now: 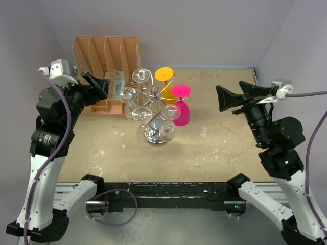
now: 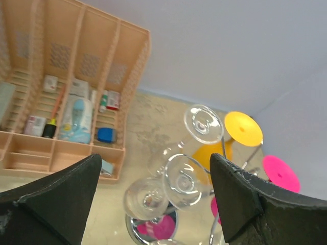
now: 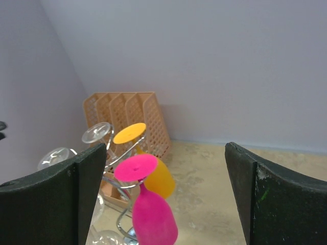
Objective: Take the wine glass off the wine glass rack
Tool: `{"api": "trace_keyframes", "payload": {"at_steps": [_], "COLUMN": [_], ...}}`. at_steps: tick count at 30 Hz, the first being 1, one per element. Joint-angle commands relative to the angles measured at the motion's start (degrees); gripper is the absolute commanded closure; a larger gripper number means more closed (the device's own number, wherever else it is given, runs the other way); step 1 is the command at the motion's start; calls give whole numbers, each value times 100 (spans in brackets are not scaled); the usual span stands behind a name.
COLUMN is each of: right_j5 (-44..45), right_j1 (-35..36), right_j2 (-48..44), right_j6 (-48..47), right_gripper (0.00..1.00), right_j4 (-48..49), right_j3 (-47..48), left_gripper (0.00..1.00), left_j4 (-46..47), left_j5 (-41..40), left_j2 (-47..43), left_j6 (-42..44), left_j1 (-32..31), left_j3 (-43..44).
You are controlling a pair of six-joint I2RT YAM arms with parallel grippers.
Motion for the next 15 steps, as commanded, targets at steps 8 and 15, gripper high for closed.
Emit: {"api": "trace_keyframes", "payload": {"at_steps": [8, 15], "right_j5": [-1076, -1201], "right_j1": [35, 34], "right_j2": [259, 390], "right_j6": [218, 180], "right_gripper": [0, 0], "right_j4": [1204, 1288], "right_j3": [-213, -230], "left_gripper": [21, 23], "left_j4": [-613, -1605], "left_j5": [2173, 1347], "left_j2": [227, 745], "left_j6": [-360, 118], "left_j1": [-48, -47], "left_j3": [329, 819]}}
